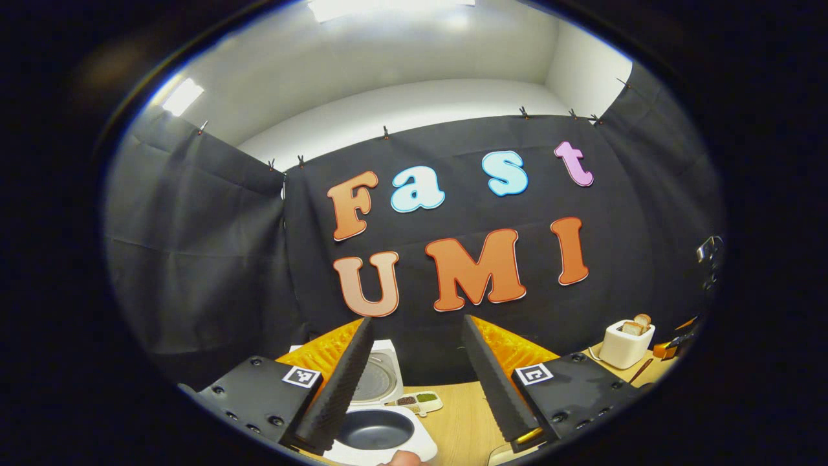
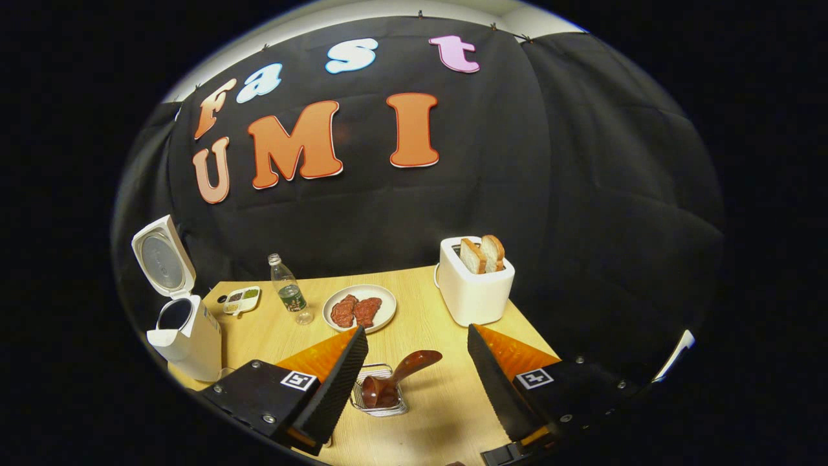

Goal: Close the left gripper, press the button to open the rice cooker; take a wooden spoon from the chopstick holder with the right hand, scoop a spoonful of rice and pour it into the rice cooker, then put the wooden spoon back into the chopstick holder.

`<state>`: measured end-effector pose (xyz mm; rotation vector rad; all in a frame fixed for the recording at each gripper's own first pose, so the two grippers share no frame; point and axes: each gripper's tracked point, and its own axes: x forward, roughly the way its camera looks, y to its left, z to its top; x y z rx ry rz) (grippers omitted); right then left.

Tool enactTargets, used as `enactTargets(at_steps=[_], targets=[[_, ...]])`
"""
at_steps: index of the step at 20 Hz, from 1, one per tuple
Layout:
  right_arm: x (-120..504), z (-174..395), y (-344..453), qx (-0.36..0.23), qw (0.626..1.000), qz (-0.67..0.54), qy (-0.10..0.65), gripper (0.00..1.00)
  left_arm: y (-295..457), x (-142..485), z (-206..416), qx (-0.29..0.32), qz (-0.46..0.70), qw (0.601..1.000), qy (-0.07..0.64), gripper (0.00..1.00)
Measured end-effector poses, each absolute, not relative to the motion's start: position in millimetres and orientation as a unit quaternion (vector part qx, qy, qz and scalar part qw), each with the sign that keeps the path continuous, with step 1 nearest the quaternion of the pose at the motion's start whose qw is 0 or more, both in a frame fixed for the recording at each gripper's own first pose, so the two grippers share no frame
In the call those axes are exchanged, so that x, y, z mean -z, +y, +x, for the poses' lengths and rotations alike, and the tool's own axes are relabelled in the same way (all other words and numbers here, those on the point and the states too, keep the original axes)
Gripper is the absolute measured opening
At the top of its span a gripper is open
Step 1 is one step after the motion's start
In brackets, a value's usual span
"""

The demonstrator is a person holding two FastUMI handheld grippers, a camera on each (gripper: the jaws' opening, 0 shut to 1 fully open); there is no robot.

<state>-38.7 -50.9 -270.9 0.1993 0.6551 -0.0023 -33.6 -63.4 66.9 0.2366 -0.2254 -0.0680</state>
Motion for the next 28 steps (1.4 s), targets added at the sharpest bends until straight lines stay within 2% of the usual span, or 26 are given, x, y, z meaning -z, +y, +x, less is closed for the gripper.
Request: enactTargets(at_steps=[1, 3, 5, 6, 8, 10, 14, 18, 22, 23, 27, 28], targets=[[279, -38, -52, 0.0, 0.939, 0.105, 0.327, 0.96, -68, -67, -39, 0.033, 0.108, 0.987, -0.114, 0.97], [299, -41, -53, -0.005, 0.931, 0.118, 0.345, 0.96, -76, -65, -45, 0.029, 0.095, 0.989, -0.111, 0.94], [317, -43, -50, -0.014, 0.922, 0.13, 0.364, 0.96, -76, -60, -53, 0.022, 0.089, 0.99, -0.106, 0.97], [325, -42, -49, -0.019, 0.918, 0.136, 0.373, 0.96, -80, -56, -54, 0.022, 0.086, 0.991, -0.096, 0.9], [340, -43, -44, -0.034, 0.91, 0.149, 0.386, 0.95, -84, -47, -60, 0.017, 0.081, 0.993, -0.081, 0.9], [354, -43, -33, -0.052, 0.9, 0.163, 0.4, 0.95, -83, -43, -62, 0.007, 0.087, 0.994, -0.072, 0.97], [374, -36, -19, -0.07, 0.888, 0.194, 0.412, 0.89, -94, -23, -76, -0.004, 0.111, 0.993, -0.038, 0.98], [385, -29, -10, -0.082, 0.88, 0.218, 0.414, 0.73, -105, -18, -78, -0.005, 0.112, 0.993, -0.023, 0.99], [386, -22, -2, -0.083, 0.871, 0.263, 0.406, 0.51, -117, -16, -75, 0.001, 0.128, 0.992, -0.019, 0.98], [385, -24, -1, -0.082, 0.87, 0.269, 0.404, 0.42, -121, -14, -73, 0.003, 0.131, 0.991, -0.017, 0.99], [391, -31, 9, -0.075, 0.863, 0.278, 0.415, 0.25, -133, -8, -64, 0.018, 0.131, 0.991, -0.009, 0.98], [391, -28, 8, -0.067, 0.866, 0.279, 0.41, 0.24, -134, -8, -62, 0.02, 0.133, 0.991, -0.008, 0.98]])
